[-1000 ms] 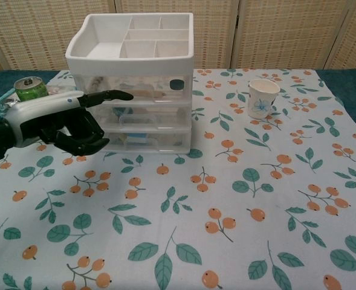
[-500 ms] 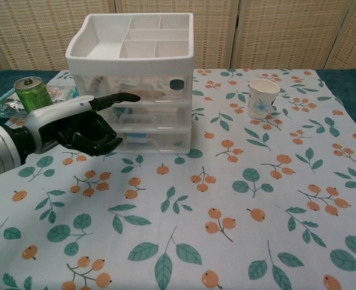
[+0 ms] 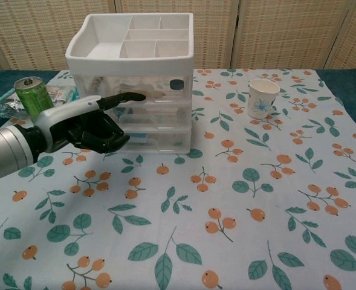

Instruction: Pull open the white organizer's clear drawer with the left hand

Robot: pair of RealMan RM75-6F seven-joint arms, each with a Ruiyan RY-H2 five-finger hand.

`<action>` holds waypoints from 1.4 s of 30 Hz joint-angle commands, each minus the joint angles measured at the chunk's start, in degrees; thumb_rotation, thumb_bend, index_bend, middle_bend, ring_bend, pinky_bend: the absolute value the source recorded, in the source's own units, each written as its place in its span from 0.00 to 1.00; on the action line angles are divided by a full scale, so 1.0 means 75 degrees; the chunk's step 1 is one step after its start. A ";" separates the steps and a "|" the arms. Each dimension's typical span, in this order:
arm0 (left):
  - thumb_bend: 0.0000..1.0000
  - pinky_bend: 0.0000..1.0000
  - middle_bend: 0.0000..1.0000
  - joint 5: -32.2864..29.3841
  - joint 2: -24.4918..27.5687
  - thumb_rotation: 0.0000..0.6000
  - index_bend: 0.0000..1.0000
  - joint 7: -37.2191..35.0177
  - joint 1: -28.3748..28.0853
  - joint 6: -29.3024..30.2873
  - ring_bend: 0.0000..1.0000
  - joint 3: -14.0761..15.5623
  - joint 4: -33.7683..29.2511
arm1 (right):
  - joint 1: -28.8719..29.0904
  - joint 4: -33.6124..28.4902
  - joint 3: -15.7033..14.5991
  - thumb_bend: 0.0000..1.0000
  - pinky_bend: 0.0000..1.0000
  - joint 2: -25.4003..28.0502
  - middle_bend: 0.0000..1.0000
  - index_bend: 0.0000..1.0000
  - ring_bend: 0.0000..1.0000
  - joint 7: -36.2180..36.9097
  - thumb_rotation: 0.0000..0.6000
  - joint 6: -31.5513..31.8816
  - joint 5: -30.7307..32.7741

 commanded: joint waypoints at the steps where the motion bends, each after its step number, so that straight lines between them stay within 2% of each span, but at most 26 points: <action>1: 0.47 1.00 0.87 0.0022 -0.0089 1.00 0.03 -0.0111 -0.0045 0.0006 0.94 -0.0008 0.0124 | -0.0006 0.0012 0.0002 0.37 0.16 0.0003 0.13 0.08 0.12 -0.0020 1.00 -0.0001 0.0023; 10: 0.47 1.00 0.87 0.0145 -0.0253 1.00 0.05 -0.0569 -0.0156 0.0060 0.94 0.0002 0.0380 | -0.0057 0.0019 -0.0001 0.37 0.16 0.0017 0.14 0.08 0.12 -0.0043 1.00 0.0030 0.0101; 26: 0.47 1.00 0.87 0.0283 -0.0373 1.00 0.15 -0.1223 -0.0267 0.0224 0.94 0.0051 0.0683 | -0.0040 0.0043 0.0013 0.37 0.16 -0.0011 0.13 0.08 0.12 -0.0040 1.00 -0.0042 0.0187; 42: 0.47 1.00 0.87 0.0487 -0.0230 1.00 0.17 -0.1355 -0.0147 0.0455 0.94 0.0369 0.0534 | -0.0017 -0.0039 0.0008 0.37 0.16 -0.0016 0.14 0.08 0.12 -0.0148 1.00 -0.0071 0.0193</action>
